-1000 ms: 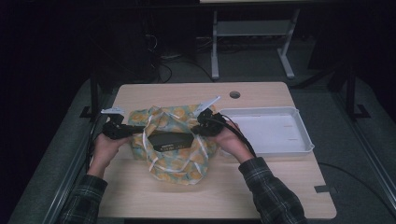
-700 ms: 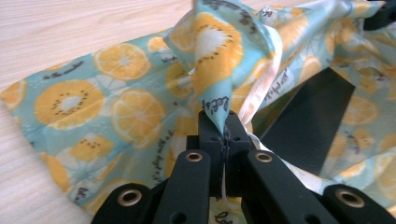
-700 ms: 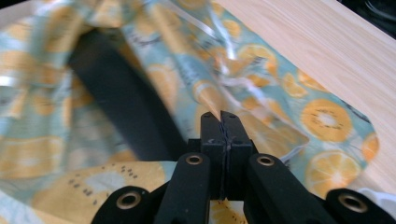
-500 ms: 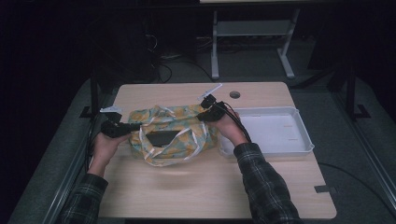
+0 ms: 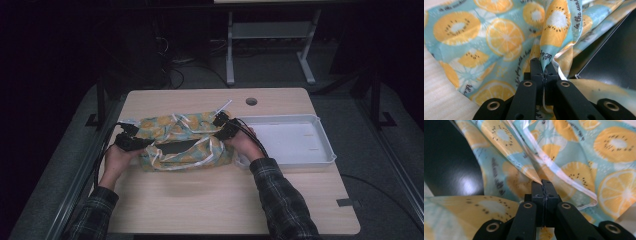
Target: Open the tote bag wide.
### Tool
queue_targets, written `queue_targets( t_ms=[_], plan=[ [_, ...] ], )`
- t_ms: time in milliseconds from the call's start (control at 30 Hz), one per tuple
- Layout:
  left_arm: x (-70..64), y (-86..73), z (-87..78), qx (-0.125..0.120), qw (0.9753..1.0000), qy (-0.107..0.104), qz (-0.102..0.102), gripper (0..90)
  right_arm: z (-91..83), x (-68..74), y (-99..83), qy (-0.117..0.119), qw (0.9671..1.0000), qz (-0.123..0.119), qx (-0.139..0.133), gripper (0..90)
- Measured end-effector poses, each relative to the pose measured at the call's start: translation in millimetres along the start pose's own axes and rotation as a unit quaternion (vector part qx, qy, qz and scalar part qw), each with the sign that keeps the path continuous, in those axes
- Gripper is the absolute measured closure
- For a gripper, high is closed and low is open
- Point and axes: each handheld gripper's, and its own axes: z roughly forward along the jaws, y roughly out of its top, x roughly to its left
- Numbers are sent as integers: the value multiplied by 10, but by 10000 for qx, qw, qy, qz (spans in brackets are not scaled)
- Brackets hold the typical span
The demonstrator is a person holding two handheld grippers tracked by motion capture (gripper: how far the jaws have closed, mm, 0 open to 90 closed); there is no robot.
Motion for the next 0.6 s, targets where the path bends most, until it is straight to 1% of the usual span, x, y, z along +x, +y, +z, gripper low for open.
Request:
queue_targets(
  t_ms=[67, 100, 133, 167, 200, 233, 300, 333, 367, 400, 433, 467, 533, 567, 600],
  plan=[
    [-3, -5, 1, 42, 10000, -19, 33, 892, -3, 16, -16, 5, 10000, -2, 14, 889],
    [-13, -9, 0, 84, 10000, -43, 25, 893, -4, 47, -50, 33, 10000, -63, 51, 889],
    [-36, -29, -13, 81, 9999, -58, 82, 893, -10, 63, -67, 29, 9999, -113, 75, 889],
    [-36, -29, -13, 81, 9999, -58, 82, 893, -10, 63, -67, 29, 9999, -113, 75, 889],
    [-63, -54, -28, 199, 9997, -114, 111, 893, -29, 98, -98, 64, 9998, -150, 117, 889],
    [-63, -54, -28, 199, 9997, -114, 111, 892, -38, 121, -115, 82, 9997, -183, 144, 889],
    [-117, -84, -68, 330, 9992, -157, 175, 893, -59, 166, -147, 107, 9994, -288, 176, 889],
    [-117, -84, -68, 330, 9992, -157, 175, 893, -71, 188, -163, 126, 9992, -333, 191, 889],
    [-164, -103, -97, 309, 9992, -174, 200, 893, -85, 216, -180, 116, 9991, -357, 183, 888],
    [-174, -110, -117, 377, 9988, -207, 249, 893, -98, 244, -202, 115, 9991, -379, 180, 888],
    [-174, -110, -117, 377, 9988, -207, 249, 892, -98, 244, -202, 115, 9991, -379, 180, 888],
    [-207, -138, -140, 464, 9982, -261, 261, 892, -120, 299, -237, 113, 9986, -459, 224, 888],
    [-224, -161, -157, 494, 9979, -300, 283, 892, -129, 323, -249, 145, 9984, -482, 251, 888],
    [-252, -180, -162, 462, 9982, -323, 201, 892, -142, 353, -262, 163, 9981, -523, 276, 888],
    [-282, -218, -202, 519, 9976, -362, 279, 892, -158, 393, -286, 192, 9979, -547, 287, 888]
  ],
)
